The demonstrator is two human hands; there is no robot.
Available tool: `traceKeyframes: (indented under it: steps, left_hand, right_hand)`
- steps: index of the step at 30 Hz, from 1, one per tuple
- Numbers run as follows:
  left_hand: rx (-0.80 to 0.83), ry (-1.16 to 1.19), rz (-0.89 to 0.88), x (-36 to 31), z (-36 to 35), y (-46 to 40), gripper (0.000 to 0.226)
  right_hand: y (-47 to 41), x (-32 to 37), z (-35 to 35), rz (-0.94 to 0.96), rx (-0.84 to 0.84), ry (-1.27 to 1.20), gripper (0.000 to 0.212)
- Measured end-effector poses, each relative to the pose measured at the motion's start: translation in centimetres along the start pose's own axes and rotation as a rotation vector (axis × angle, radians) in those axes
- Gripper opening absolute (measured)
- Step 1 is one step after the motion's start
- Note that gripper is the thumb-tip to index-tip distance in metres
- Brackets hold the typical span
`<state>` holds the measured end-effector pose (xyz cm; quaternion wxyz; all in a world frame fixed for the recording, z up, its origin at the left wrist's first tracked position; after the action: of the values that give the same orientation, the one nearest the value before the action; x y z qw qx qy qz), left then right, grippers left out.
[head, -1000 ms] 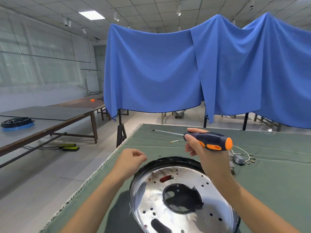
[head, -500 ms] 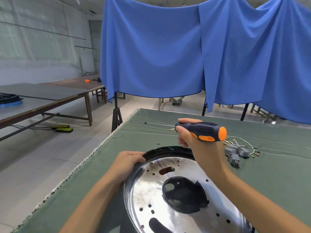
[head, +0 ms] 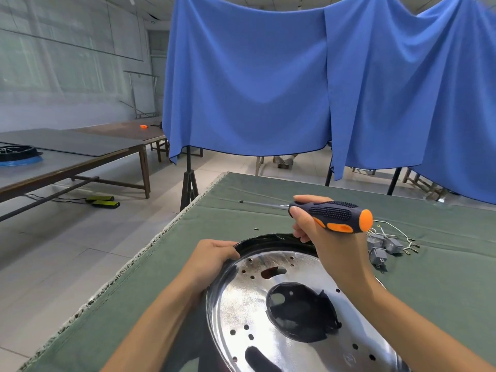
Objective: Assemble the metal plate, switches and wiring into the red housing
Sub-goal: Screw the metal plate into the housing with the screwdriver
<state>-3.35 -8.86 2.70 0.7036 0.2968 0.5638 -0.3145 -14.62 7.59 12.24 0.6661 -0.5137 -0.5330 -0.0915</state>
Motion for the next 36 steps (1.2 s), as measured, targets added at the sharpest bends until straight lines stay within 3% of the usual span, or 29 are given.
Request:
traceKeyframes:
  steps: [12,30,36]
  left_hand:
    - [0.023,-0.071,-0.007,-0.06,0.06,0.54,0.044]
    - [0.034,-0.249,-0.051,-0.41,-0.33,0.28,0.033]
    - [0.035,-0.193,0.007,-0.24,0.16,0.70,0.038]
  right_hand:
    - [0.38,-0.15,0.10,-0.042,-0.005,-0.019,0.014]
    - [0.24,0.08,0.56,-0.027,-0.004,-0.006,0.011]
    - [0.41,0.00,0.60,-0.035,-0.011,-0.012,0.012]
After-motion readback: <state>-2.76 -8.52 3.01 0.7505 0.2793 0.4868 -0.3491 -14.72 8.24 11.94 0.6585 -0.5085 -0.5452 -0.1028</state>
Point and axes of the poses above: each hand's wrist, its own y-axis away from the middle knuckle, its own z-axis out of the back of the hand, x = y × z, the point moved 9 cm from there along -y, towards the middle knuckle, and after that the axes turned 10 degrees about -y, right-handed, at the moved point
